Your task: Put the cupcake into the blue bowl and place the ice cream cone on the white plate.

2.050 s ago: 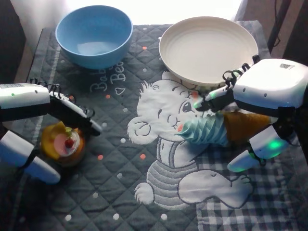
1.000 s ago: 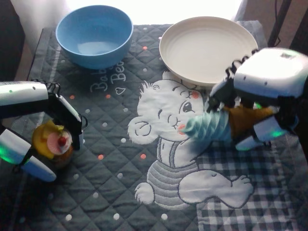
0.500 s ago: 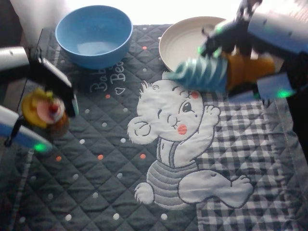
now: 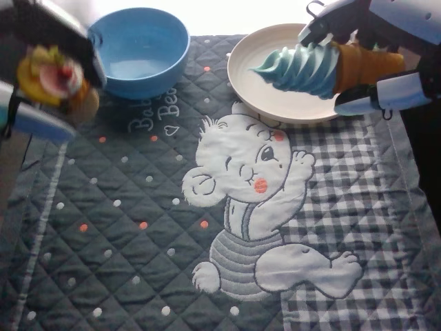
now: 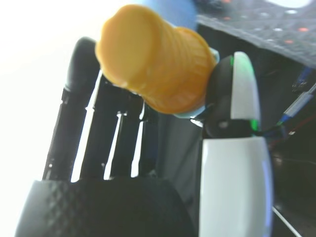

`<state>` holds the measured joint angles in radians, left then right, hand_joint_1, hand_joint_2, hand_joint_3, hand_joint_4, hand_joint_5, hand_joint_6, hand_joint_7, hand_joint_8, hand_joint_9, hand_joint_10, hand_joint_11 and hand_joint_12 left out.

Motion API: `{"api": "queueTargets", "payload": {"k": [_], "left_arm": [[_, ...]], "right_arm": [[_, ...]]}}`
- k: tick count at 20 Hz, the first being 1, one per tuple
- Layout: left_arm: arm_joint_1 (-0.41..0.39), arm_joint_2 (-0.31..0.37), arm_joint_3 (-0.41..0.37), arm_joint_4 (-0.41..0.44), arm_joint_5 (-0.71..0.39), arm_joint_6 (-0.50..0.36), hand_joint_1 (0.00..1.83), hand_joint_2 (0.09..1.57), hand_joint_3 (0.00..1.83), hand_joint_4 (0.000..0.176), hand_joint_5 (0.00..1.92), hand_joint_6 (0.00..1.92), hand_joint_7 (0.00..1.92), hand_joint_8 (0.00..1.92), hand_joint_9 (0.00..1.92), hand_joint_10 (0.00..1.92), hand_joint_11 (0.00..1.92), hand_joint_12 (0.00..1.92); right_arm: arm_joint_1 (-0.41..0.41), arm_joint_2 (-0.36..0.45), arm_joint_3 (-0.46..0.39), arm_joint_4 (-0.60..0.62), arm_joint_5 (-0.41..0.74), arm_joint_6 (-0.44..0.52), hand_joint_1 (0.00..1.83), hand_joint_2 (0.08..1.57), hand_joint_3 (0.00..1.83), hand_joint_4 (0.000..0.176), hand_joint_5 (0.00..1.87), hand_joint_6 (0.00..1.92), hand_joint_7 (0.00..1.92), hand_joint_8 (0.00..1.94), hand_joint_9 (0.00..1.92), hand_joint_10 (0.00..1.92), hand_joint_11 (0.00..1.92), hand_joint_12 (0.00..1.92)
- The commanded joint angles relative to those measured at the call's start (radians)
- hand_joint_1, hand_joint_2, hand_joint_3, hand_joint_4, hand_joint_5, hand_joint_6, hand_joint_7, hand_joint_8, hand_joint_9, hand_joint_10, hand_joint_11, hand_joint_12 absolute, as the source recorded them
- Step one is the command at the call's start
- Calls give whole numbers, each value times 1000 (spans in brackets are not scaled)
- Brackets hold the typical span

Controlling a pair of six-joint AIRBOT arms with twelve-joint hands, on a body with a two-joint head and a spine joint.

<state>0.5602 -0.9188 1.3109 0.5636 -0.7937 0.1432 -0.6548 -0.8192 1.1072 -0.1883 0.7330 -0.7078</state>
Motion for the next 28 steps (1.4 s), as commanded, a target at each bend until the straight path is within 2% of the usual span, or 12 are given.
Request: {"api": "queueTargets", "payload": {"k": [1, 2, 3, 4, 5, 6, 11, 14, 17, 23, 26, 28], "left_arm": [[-26, -5, 9, -59, -89, -5, 1394, 1046, 0, 0, 1127, 680, 1068, 760, 1064, 1006, 1018, 1093], [-42, -9, 14, -57, -82, -5, 1394, 1046, 0, 0, 1127, 680, 1068, 760, 1064, 1006, 1018, 1093], [-61, -14, 25, -54, -72, -5, 1286, 1035, 0, 0, 1177, 649, 1132, 725, 1097, 675, 1005, 1072], [-93, -24, 42, -44, -49, -5, 1266, 1027, 0, 22, 1193, 611, 1169, 695, 1139, 495, 960, 1107], [-132, -39, 61, -21, -10, -7, 1368, 1039, 0, 0, 1155, 677, 1149, 654, 1047, 893, 861, 1148], [-172, -60, 79, 12, 22, -23, 1388, 1039, 2, 0, 1145, 694, 1151, 654, 1015, 978, 811, 1167], [-290, -159, 166, 110, 144, -70, 1397, 1036, 0, 0, 1067, 805, 1082, 750, 1177, 765, 987, 906], [-310, -211, 220, 124, 224, -69, 1397, 1038, 1, 0, 1090, 772, 1125, 737, 1080, 894, 808, 1051], [-310, -264, 274, 129, 289, -69, 1398, 1037, 0, 0, 1077, 752, 1115, 733, 1124, 893, 951, 1131], [-316, -347, 357, 147, 398, -73, 1400, 1028, 0, 0, 1094, 770, 1133, 639, 1160, 823, 1001, 945], [-326, -373, 374, 178, 433, -78, 1390, 1058, 0, 0, 1095, 783, 1061, 752, 1018, 1043, 869, 1058], [-332, -391, 383, 206, 467, -82, 1393, 1050, 0, 0, 1082, 824, 1060, 713, 1094, 929, 970, 944]], "right_arm": [[30, -5, 7, 27, 116, -2, 1286, 1060, 0, 0, 979, 868, 1242, 685, 1414, 272, 1099, 1074], [39, -8, 11, 26, 106, -8, 1286, 1060, 0, 0, 979, 868, 1242, 685, 1414, 272, 1099, 1074], [54, -13, 16, 26, 94, -16, 1288, 1068, 3, 0, 964, 864, 1205, 776, 1407, 275, 1061, 1095], [76, -25, 27, 24, 76, -28, 1283, 1076, 0, 0, 954, 883, 1182, 814, 1393, 282, 1041, 1097], [96, -39, 42, 24, 61, -36, 1276, 1076, 0, 0, 953, 914, 1190, 774, 1382, 285, 1033, 1118], [107, -51, 56, 25, 52, -36, 1273, 1072, 0, 0, 956, 932, 1207, 720, 1385, 287, 1049, 1111], [157, -101, 121, 29, -16, -36, 1277, 1060, 0, 0, 972, 930, 1257, 604, 1425, 307, 1144, 1108], [198, -146, 168, 29, -67, -36, 1295, 1045, 0, 0, 1051, 701, 1239, 733, 1404, 349, 1103, 1265], [223, -181, 210, 29, -115, -36, 1278, 1054, 0, 0, 979, 918, 1284, 552, 1435, 253, 1195, 1005], [261, -259, 299, 30, -213, -36, 1291, 1045, 1, 0, 1086, 626, 1214, 792, 1497, 143, 1201, 1176], [264, -284, 327, 35, -239, -36, 1276, 1052, 0, 0, 1004, 844, 1264, 616, 1495, 86, 1218, 1077], [264, -295, 343, 45, -259, -36, 1283, 1042, 0, 0, 1023, 815, 1296, 559, 1506, 45, 1213, 995]]}}
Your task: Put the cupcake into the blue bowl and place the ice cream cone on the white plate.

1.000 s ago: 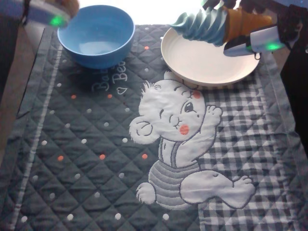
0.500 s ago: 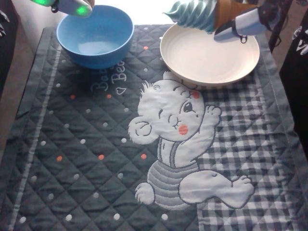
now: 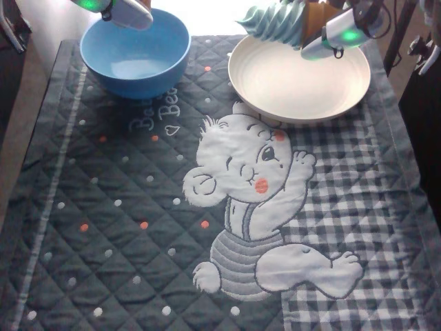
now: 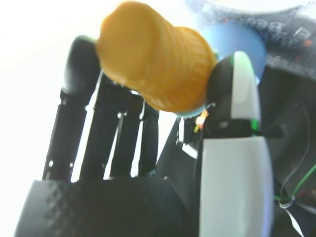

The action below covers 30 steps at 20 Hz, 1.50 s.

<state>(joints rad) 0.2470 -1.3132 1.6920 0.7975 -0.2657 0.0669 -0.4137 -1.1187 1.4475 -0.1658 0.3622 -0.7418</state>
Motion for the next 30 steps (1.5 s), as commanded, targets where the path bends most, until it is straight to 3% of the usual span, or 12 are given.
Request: {"api": "queueTargets", "payload": {"k": [1, 18, 19, 20, 21, 22, 23, 24, 25, 26, 27, 30], "left_arm": [[-21, -3, 8, -4, -42, -12, 1390, 1055, 1, 0, 1071, 853, 1040, 741, 1087, 930, 974, 948], [-2, -70, 47, 62, 42, -13, 1383, 1080, 0, 0, 1039, 873, 970, 859, 1014, 1070, 856, 1079], [-2, -69, 47, 64, 42, -13, 1278, 1097, 2, 0, 1070, 933, 926, 944, 899, 636, 677, 1098], [-1, -69, 47, 65, 42, -13, 1199, 1088, 0, 0, 1034, 900, 850, 399, 824, 363, 543, 1042], [-1, -69, 46, 72, 42, -13, 1150, 975, 0, 0, 853, 349, 737, 119, 650, 140, 225, 973], [-2, -69, 41, 90, 47, -13, 1100, 921, 0, 30, 805, 106, 650, 26, 558, 41, 61, 980], [-3, -70, 38, 105, 53, -13, 1013, 875, 0, 75, 649, 20, 474, 4, 389, 7, 11, 837], [-4, -70, 36, 119, 60, -13, 954, 847, 0, 110, 546, 3, 369, 1, 291, 1, 1, 712], [-4, -70, 32, 132, 65, -13, 870, 830, 0, 162, 385, 0, 209, 0, 141, 0, 0, 496], [-4, -70, 28, 147, 70, -13, 842, 822, 0, 173, 297, 0, 127, 3, 69, 0, 0, 359], [-4, -71, 28, 149, 70, -13, 821, 808, 0, 175, 195, 0, 54, 0, 26, 0, 0, 337], [-1, -61, 26, 128, 47, -13, 792, 780, 0, 176, 41, 0, 0, 0, 0, 0, 0, 198]], "right_arm": [[22, -5, 13, 26, 101, -2, 1290, 1032, 0, 0, 1057, 737, 1315, 546, 1549, 45, 1253, 986], [22, -27, 46, 52, 65, -2, 1289, 1051, 2, 0, 1008, 791, 1254, 674, 1518, 6, 1238, 885], [22, -27, 46, 52, 65, -2, 1288, 1066, 0, 0, 1067, 601, 1153, 923, 1549, 23, 1176, 1149], [22, -27, 45, 52, 65, -2, 1278, 1089, 2, 0, 1053, 571, 1066, 1098, 1542, 36, 1106, 1316], [22, -27, 45, 52, 65, -2, 1184, 985, 0, 0, 843, 197, 989, 529, 1333, 6, 863, 1311], [22, -27, 44, 52, 65, -2, 1100, 921, 0, 0, 759, 52, 929, 179, 983, 0, 387, 1256], [22, -26, 43, 52, 66, -2, 996, 845, 0, 0, 585, 10, 729, 35, 669, 0, 131, 1056], [22, -26, 43, 52, 66, -2, 977, 821, 0, 24, 466, 1, 585, 6, 558, 0, 67, 958], [22, -26, 41, 52, 66, -2, 941, 770, 0, 146, 155, 0, 352, 0, 420, 0, 13, 1045], [22, -26, 40, 52, 66, -2, 925, 749, 0, 170, 30, 0, 230, 0, 331, 0, 2, 1066], [22, -26, 39, 52, 66, -2, 908, 744, 0, 175, 5, 0, 71, 0, 185, 4, 0, 904], [22, -26, 27, 52, 70, -2, 914, 718, 0, 176, 0, 0, 0, 0, 3, 0, 0, 422]]}}
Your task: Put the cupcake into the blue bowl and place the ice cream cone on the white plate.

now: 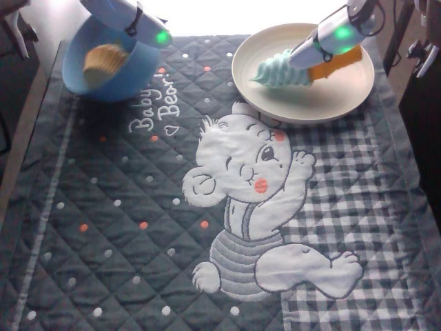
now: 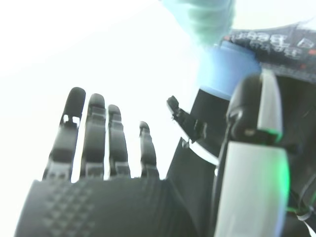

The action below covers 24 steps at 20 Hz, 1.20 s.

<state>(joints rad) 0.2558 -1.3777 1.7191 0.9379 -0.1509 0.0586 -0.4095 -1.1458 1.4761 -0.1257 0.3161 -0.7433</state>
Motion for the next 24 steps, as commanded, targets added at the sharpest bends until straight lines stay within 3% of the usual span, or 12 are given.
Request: {"api": "queueTargets", "payload": {"k": [1, 4, 7, 12, 13, 14, 16, 17, 18, 19, 20, 24], "left_arm": [[-7, 13, -4, -30, -88, -4, 772, 760, 0, 176, 20, 5, 0, 0, 0, 0, 0, 80], [-5, 60, -45, -107, -149, 50, 730, 739, 0, 176, 0, 0, 0, 0, 0, 0, 0, 1], [-3, 95, -81, -153, -199, 84, 734, 724, 0, 176, 0, 0, 0, 0, 0, 0, 0, 0], [-3, 134, -115, -183, -266, 88, 759, 726, 0, 173, 0, 0, 0, 0, 0, 0, 65, 32], [-3, 143, -123, -193, -277, 96, 779, 733, 0, 173, 0, 0, 0, 0, 0, 0, 29, 18], [-2, 145, -125, -195, -281, 98, 805, 737, 1, 145, 0, 0, 0, 0, 0, 0, 5, 3], [-2, 147, -129, -199, -284, 101, 785, 727, 0, 144, 0, 0, 0, 0, 0, 0, 0, 0], [-2, 148, -130, -202, -285, 103, 748, 705, 0, 139, 0, 0, 0, 0, 0, 0, 0, 0], [-2, 151, -132, -205, -289, 107, 737, 695, 0, 141, 0, 0, 0, 0, 0, 0, 0, 0], [-2, 157, -138, -210, -296, 109, 708, 671, 0, 173, 0, 0, 0, 0, 0, 0, 0, 0], [-2, 165, -147, -213, -310, 110, 758, 682, 0, 175, 0, 0, 0, 0, 0, 0, 0, 0], [18, 253, -238, -236, -416, 128, 776, 700, 0, 176, 0, 0, 0, 0, 0, 0, 8, 4]], "right_arm": [[18, 1, -8, 12, 123, 0, 903, 722, 0, 176, 0, 0, 0, 0, 0, 0, 0, 440], [18, 28, -56, 12, 181, 0, 905, 733, 2, 176, 0, 0, 0, 0, 0, 0, 0, 177], [18, 61, -102, 12, 241, 0, 953, 750, 1, 176, 0, 0, 0, 0, 0, 0, 0, 31], [18, 106, -166, 1, 316, -1, 828, 695, 0, 176, 0, 0, 0, 0, 0, 0, 0, 0], [18, 114, -177, -1, 326, -1, 815, 685, 0, 176, 0, 0, 0, 0, 0, 0, 44, 20], [18, 115, -180, -2, 329, -1, 828, 683, 0, 176, 0, 0, 0, 0, 0, 0, 77, 37], [18, 118, -184, -4, 333, -1, 886, 725, 6, 176, 0, 0, 0, 0, 0, 0, 173, 90], [18, 119, -185, -4, 334, -1, 928, 754, 0, 176, 0, 0, 0, 0, 0, 0, 137, 477], [18, 122, -188, -5, 338, -1, 914, 715, 0, 176, 0, 0, 0, 0, 0, 0, 27, 590], [18, 128, -195, -6, 348, -1, 890, 678, 2, 176, 0, 0, 0, 0, 0, 0, 0, 330], [18, 139, -207, -7, 364, -1, 923, 661, 0, 176, 0, 0, 0, 0, 0, 0, 0, 65], [18, 203, -289, -31, 468, -1, 842, 627, 0, 176, 0, 0, 0, 0, 0, 0, 0, 0]]}}
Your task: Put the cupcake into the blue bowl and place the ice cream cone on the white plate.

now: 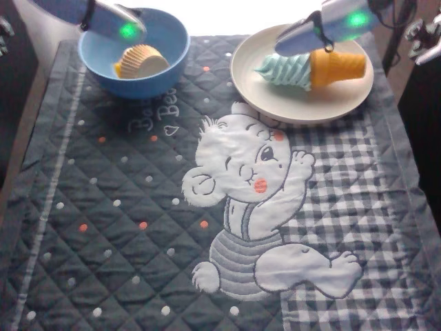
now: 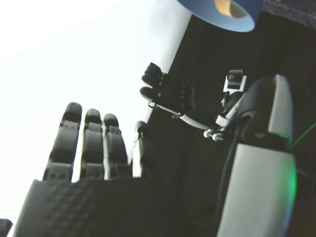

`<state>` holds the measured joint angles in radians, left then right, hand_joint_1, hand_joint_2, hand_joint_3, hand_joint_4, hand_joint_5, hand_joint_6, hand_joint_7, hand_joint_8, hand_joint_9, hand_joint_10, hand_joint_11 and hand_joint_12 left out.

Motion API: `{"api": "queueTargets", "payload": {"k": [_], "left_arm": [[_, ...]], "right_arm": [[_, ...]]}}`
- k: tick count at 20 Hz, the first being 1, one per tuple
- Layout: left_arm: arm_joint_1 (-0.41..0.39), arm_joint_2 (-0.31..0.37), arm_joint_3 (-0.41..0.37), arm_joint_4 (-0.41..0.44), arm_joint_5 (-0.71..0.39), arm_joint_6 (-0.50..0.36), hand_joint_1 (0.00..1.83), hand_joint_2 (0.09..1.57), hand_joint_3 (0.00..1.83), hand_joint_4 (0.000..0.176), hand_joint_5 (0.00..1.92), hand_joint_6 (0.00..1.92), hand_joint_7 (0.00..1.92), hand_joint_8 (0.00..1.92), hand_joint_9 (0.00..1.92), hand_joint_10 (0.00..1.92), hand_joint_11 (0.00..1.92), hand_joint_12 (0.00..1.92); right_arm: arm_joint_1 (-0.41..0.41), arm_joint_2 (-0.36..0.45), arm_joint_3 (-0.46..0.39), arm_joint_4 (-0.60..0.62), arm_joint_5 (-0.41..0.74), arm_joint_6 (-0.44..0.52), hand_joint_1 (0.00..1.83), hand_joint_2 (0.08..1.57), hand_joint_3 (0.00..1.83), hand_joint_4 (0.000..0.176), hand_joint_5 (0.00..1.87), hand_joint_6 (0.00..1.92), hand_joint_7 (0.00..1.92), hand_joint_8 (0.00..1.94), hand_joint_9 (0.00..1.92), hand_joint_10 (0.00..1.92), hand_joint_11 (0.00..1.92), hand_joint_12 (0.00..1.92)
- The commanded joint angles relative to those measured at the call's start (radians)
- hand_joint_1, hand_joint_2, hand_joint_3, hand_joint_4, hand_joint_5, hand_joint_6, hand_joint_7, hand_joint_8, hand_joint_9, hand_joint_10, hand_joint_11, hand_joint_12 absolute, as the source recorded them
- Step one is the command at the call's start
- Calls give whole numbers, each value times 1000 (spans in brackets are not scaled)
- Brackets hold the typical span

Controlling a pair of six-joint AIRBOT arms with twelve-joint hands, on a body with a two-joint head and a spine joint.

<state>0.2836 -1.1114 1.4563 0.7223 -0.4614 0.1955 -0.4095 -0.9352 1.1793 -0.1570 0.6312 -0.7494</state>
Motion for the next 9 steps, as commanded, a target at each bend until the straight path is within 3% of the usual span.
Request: {"api": "queueTargets", "payload": {"k": [1, 4, 5, 6, 7, 9], "left_arm": [[4, 15, -4, -42, -140, 7, 773, 693, 0, 176, 0, 0, 0, 0, 0, 0, 14, 7], [31, 63, -57, -66, -213, 22, 752, 675, 0, 176, 0, 0, 0, 0, 0, 0, 69, 33], [52, 90, -85, -101, -249, 52, 705, 673, 0, 129, 0, 0, 0, 0, 0, 0, 82, 45], [54, 91, -86, -103, -251, 54, 705, 673, 0, 129, 0, 0, 0, 0, 0, 0, 82, 45], [77, 116, -111, -135, -285, 79, 730, 686, 1, 163, 0, 0, 0, 0, 0, 0, 16, 8], [108, 153, -147, -174, -334, 106, 740, 665, 0, 176, 0, 0, 0, 0, 0, 0, 4, 2]], "right_arm": [[18, 11, -19, -9, 182, 5, 781, 601, 0, 176, 0, 0, 0, 0, 0, 0, 0, 0], [5, 39, -69, -15, 253, 5, 736, 568, 0, 176, 0, 0, 0, 0, 0, 0, 14, 7], [-2, 49, -85, -17, 283, 5, 736, 569, 0, 176, 0, 0, 0, 0, 0, 0, 8, 5], [-3, 50, -86, -17, 283, 5, 736, 569, 0, 176, 0, 0, 0, 0, 0, 0, 8, 5], [-11, 62, -102, -18, 307, 5, 704, 562, 0, 176, 0, 0, 0, 0, 0, 0, 12, 7], [-24, 81, -126, -18, 335, 1, 691, 587, 0, 176, 0, 0, 0, 0, 0, 0, 39, 20]]}}
